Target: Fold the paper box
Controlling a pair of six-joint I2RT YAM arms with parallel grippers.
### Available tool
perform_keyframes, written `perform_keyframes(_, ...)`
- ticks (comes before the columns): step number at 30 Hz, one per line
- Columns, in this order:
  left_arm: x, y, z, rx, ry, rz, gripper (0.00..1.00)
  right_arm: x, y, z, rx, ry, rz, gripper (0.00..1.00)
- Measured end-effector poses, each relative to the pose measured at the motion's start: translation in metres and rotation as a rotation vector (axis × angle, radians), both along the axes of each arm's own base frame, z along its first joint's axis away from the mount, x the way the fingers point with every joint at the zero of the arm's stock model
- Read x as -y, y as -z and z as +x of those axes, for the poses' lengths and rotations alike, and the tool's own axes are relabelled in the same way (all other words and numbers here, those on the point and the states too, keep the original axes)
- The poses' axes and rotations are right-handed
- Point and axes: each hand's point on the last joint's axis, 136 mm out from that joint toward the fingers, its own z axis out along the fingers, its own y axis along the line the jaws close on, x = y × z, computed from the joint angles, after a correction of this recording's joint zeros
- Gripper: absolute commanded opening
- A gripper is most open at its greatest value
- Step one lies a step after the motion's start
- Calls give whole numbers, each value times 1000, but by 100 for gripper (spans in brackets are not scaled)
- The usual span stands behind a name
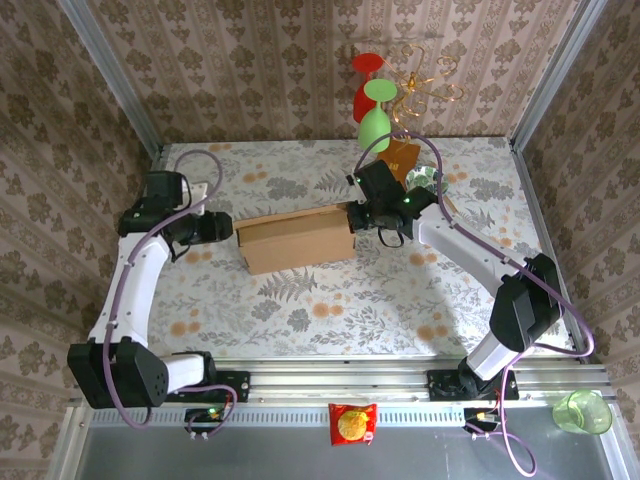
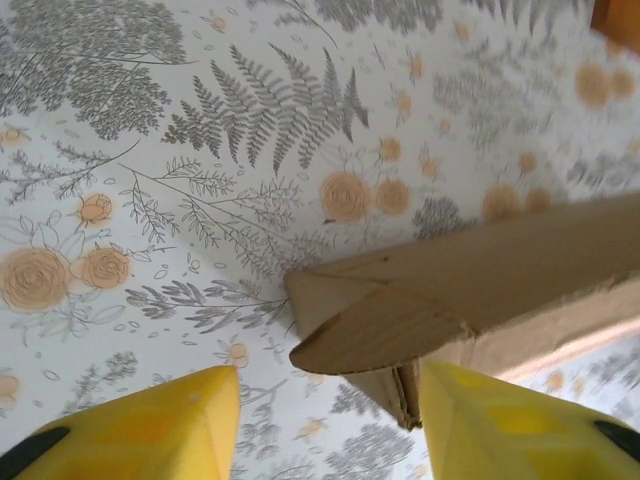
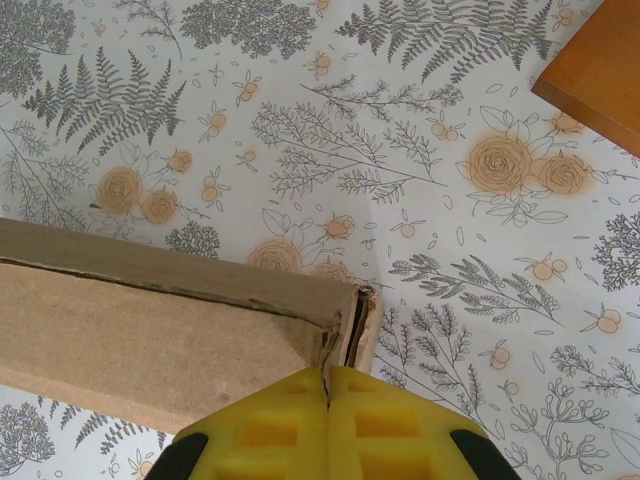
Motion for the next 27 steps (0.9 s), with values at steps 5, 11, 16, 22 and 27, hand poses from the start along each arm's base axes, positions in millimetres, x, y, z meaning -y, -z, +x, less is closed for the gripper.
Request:
perform_keyframes(5,6,4,-4,18,119,73,56,0,0,0,-4,-1,-3,0)
perform_keyframes(11,7,11,6,6,157,99,40,0,0,0,-4,0,-3,0)
perform_keyframes(16,9,12,16,1,170,93,26,0,0,0,-5,0,-2,0)
perform_keyframes(22,16,11,15,0,189,79,20,0,0,0,-5,0,-2,0)
perform_keyframes(27,21,10,14,-3,197,69,9,0,0,0,-5,0,-2,0)
